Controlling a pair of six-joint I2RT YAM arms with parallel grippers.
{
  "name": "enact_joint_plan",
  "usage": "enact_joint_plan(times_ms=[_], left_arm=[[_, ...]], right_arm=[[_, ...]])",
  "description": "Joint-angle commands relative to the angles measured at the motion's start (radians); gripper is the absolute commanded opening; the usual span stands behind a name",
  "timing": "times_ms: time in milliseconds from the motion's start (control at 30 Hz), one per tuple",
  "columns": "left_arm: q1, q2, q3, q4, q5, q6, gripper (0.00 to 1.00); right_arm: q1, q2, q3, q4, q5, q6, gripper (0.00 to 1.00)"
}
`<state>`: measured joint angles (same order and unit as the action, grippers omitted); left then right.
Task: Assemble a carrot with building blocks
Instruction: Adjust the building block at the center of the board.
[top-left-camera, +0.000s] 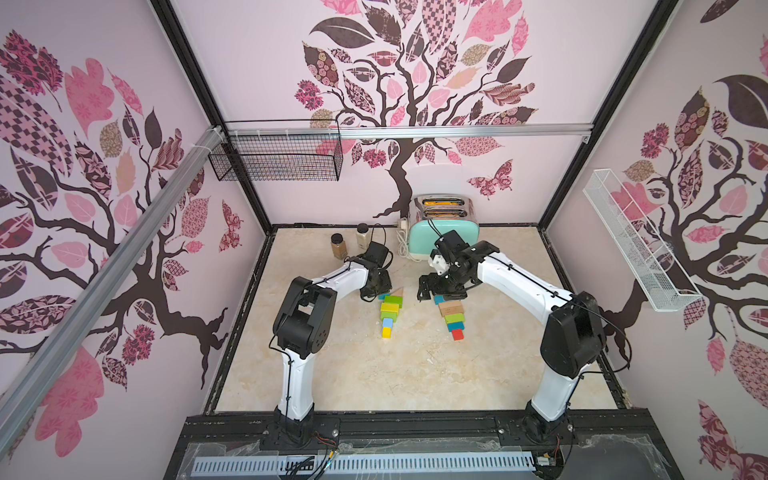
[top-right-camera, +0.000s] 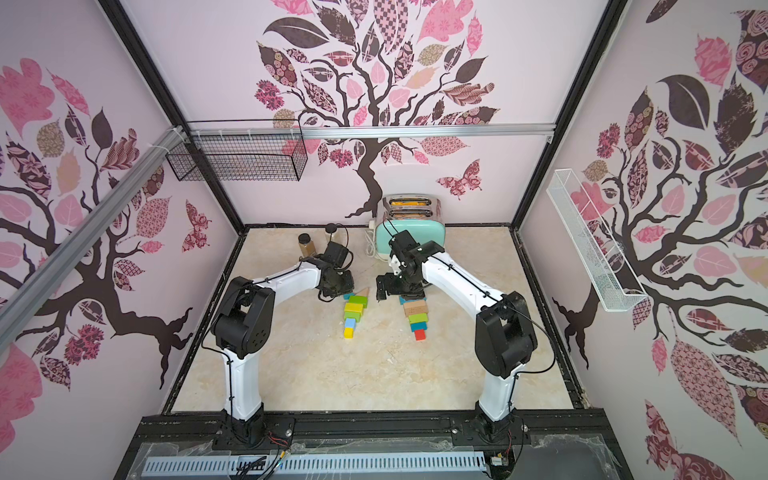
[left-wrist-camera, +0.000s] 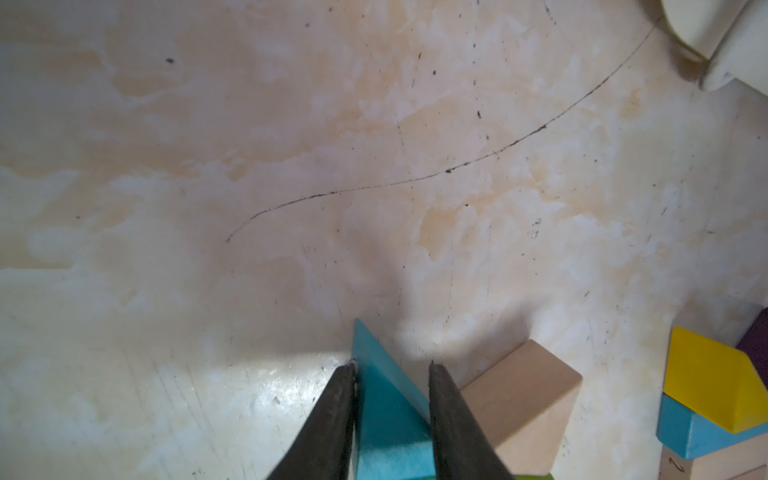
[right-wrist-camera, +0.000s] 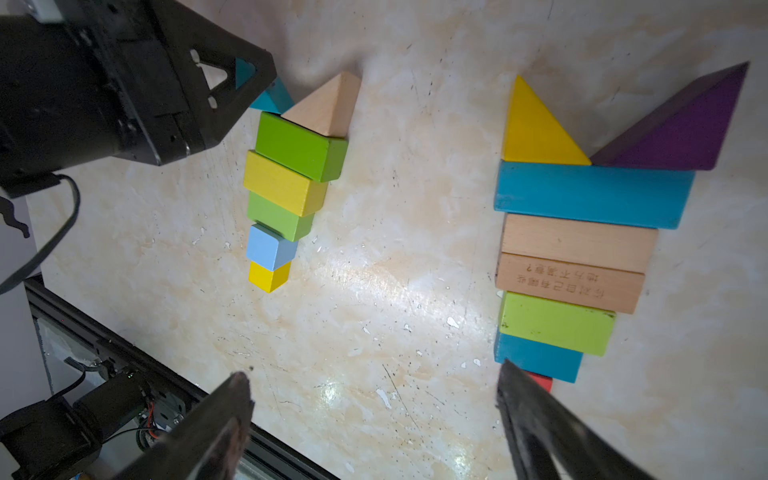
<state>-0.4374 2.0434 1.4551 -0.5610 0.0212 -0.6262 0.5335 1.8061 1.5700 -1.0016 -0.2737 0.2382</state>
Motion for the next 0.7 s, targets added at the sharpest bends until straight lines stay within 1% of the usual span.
enact_joint_plan(times_ms=[0, 400, 667], left_arm=[[-0.018, 0.023, 0.022, -0.002, -0.008, 0.014, 0.33], [-0.029, 0.023, 0.02, -0.002, -0.013, 0.01, 0.32], [-0.028, 0.009, 0.018, -0.002, -0.028, 0.0, 0.37]], right_arm=[[-0.003, 0.009, 0.008, 0.004, -0.01, -0.01, 0.95], [-0.002, 0.012, 0.008, 0.006, -0.019, -0.008, 0.95], [-0.003, 0.012, 0.007, 0.008, -0.018, -0.007, 0.95]])
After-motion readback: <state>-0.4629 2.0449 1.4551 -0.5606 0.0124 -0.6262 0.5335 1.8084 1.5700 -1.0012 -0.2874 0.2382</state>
